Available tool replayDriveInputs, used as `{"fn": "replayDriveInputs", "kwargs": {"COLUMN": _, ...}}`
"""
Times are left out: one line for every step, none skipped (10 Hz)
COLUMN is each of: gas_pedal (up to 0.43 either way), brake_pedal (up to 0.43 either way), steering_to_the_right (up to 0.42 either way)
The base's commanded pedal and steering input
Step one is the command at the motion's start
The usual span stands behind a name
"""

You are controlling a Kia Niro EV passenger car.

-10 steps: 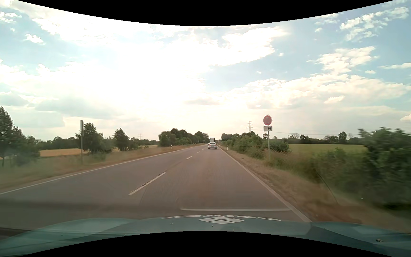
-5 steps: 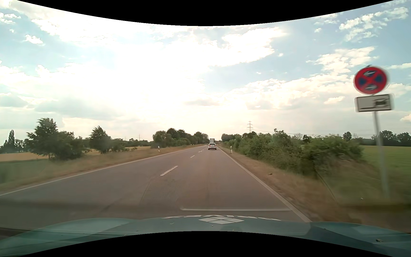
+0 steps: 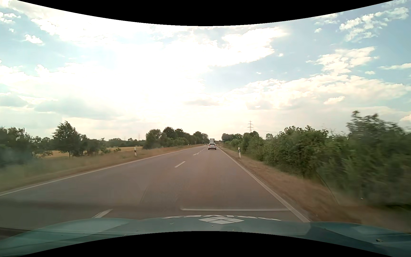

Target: Follow the waypoints while adhering to traffic rules and regulations

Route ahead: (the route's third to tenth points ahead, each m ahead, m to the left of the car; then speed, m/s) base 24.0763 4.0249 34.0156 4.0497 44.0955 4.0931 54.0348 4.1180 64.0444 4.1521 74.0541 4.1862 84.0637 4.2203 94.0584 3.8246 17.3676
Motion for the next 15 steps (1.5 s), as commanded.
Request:
{"fn": "replayDriveInputs", "kwargs": {"gas_pedal": 0.177, "brake_pedal": 0.000, "steering_to_the_right": -0.001}}
{"fn": "replayDriveInputs", "kwargs": {"gas_pedal": 0.169, "brake_pedal": 0.000, "steering_to_the_right": -0.002}}
{"fn": "replayDriveInputs", "kwargs": {"gas_pedal": 0.169, "brake_pedal": 0.000, "steering_to_the_right": -0.002}}
{"fn": "replayDriveInputs", "kwargs": {"gas_pedal": 0.169, "brake_pedal": 0.000, "steering_to_the_right": -0.002}}
{"fn": "replayDriveInputs", "kwargs": {"gas_pedal": 0.169, "brake_pedal": 0.000, "steering_to_the_right": -0.002}}
{"fn": "replayDriveInputs", "kwargs": {"gas_pedal": 0.169, "brake_pedal": 0.000, "steering_to_the_right": -0.002}}
{"fn": "replayDriveInputs", "kwargs": {"gas_pedal": 0.169, "brake_pedal": 0.000, "steering_to_the_right": -0.001}}
{"fn": "replayDriveInputs", "kwargs": {"gas_pedal": 0.169, "brake_pedal": 0.000, "steering_to_the_right": -0.002}}
{"fn": "replayDriveInputs", "kwargs": {"gas_pedal": 0.169, "brake_pedal": 0.000, "steering_to_the_right": -0.002}}
{"fn": "replayDriveInputs", "kwargs": {"gas_pedal": 0.169, "brake_pedal": 0.000, "steering_to_the_right": -0.002}}
{"fn": "replayDriveInputs", "kwargs": {"gas_pedal": 0.169, "brake_pedal": 0.000, "steering_to_the_right": -0.003}}
{"fn": "replayDriveInputs", "kwargs": {"gas_pedal": 0.169, "brake_pedal": 0.000, "steering_to_the_right": -0.003}}
{"fn": "replayDriveInputs", "kwargs": {"gas_pedal": 0.169, "brake_pedal": 0.000, "steering_to_the_right": -0.003}}
{"fn": "replayDriveInputs", "kwargs": {"gas_pedal": 0.169, "brake_pedal": 0.000, "steering_to_the_right": -0.003}}
{"fn": "replayDriveInputs", "kwargs": {"gas_pedal": 0.169, "brake_pedal": 0.000, "steering_to_the_right": -0.003}}
